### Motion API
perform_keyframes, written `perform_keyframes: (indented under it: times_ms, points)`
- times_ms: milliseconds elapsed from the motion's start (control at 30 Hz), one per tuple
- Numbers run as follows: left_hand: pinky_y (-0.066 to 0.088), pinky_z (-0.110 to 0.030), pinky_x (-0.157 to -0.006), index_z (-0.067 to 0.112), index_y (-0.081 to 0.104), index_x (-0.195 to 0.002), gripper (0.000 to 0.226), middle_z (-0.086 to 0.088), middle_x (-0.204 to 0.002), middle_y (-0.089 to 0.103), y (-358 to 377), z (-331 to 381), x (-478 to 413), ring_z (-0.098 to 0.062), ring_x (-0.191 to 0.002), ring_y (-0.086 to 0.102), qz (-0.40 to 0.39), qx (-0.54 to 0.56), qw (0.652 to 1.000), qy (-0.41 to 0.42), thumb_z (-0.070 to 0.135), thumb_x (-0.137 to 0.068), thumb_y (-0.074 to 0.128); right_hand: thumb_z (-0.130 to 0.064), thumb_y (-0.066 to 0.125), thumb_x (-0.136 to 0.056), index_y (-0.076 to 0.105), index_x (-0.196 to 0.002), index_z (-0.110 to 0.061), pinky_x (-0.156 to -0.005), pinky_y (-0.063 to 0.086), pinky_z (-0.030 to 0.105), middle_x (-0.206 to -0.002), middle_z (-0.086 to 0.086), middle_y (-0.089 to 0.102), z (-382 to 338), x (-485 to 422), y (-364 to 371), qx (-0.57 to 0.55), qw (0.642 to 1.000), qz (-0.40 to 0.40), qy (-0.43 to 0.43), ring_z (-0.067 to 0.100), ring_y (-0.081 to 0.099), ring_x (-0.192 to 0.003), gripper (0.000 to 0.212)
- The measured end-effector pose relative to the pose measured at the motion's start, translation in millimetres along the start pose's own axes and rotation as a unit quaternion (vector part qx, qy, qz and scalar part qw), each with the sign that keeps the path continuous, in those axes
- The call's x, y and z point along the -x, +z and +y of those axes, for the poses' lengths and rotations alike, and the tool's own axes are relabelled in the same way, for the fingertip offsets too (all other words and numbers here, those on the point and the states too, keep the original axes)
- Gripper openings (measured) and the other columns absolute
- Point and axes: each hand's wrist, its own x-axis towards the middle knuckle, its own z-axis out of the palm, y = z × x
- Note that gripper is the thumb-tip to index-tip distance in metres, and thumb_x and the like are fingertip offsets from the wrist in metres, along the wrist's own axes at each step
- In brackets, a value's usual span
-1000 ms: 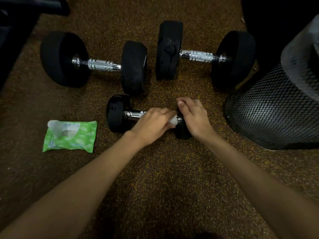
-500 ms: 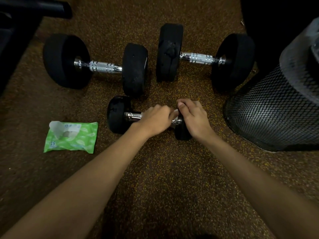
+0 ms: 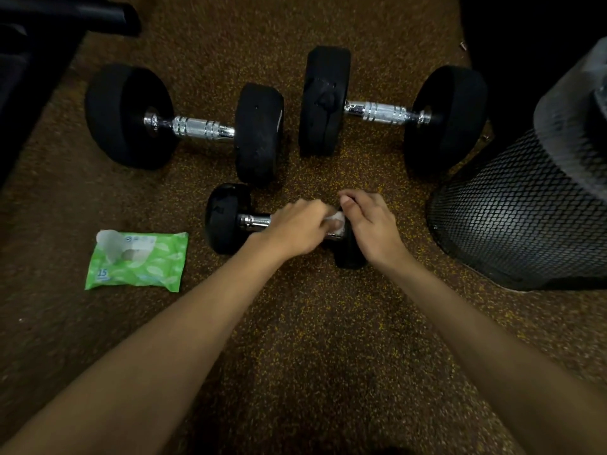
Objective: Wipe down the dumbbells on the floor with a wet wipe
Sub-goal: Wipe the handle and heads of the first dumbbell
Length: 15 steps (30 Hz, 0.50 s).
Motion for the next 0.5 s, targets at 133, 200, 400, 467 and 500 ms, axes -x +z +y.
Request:
perform_keyframes:
  times_ms: [133,200,400,467,500]
  points:
    - [0.039,-0.034,-0.074,0.022,0.061,-0.115,0.034,-0.013,-0.114,0.063,4,4,-10,-0.035,-0.108,0.058,0.019,0.004,0.998,-0.061,0.044,-0.097,0.042,-0.032,0.04,-0.101,0.057,-0.127,-0.023,-0.091,0.028,0.017,-0.123,0.007,0.051,-1,0,1,0.005,1.0,0.004,0.001,0.019,0.048,-0.116,0.033]
    - [0.041,-0.036,-0.077,0.02,0.059,-0.12,0.036,-0.015,-0.118,0.061,7,7,-10,-0.038,-0.109,0.056,0.027,-0.022,0.996,-0.076,0.041,-0.098,0.04,-0.032,0.04,-0.1,0.057,-0.127,-0.023,-0.091,0.027,0.017,-0.123,0.007,0.051,-1,1,1,0.003,1.0,0.004,0.001,0.018,0.047,-0.116,0.033]
    - [0.029,-0.037,-0.105,0.011,0.054,-0.123,0.029,-0.009,-0.123,0.06,27,2,24,-0.026,-0.123,0.049,0.105,-0.039,0.989,0.091,0.018,-0.095,0.048,-0.03,0.041,-0.1,0.058,-0.126,-0.022,-0.094,0.026,0.016,-0.122,0.007,0.052,2,1,3,0.004,1.0,0.012,-0.005,0.018,0.047,-0.118,0.031]
    - [0.011,-0.036,-0.115,0.009,0.042,-0.139,0.046,-0.006,-0.145,0.044,35,-4,37,-0.019,-0.141,0.028,0.101,-0.065,0.984,0.128,0.023,-0.096,0.047,-0.03,0.042,-0.1,0.058,-0.125,-0.022,-0.093,0.026,0.014,-0.122,0.007,0.053,2,1,4,0.0,1.0,0.013,-0.004,0.018,0.048,-0.117,0.031]
    - [0.005,-0.035,-0.116,0.009,0.035,-0.144,0.051,-0.004,-0.151,0.034,36,-5,40,-0.016,-0.144,0.019,0.092,-0.074,0.984,0.135,0.028,-0.098,0.044,-0.03,0.043,-0.1,0.058,-0.125,-0.022,-0.093,0.027,0.015,-0.122,0.007,0.052,1,1,4,-0.002,1.0,0.013,-0.003,0.018,0.048,-0.117,0.031]
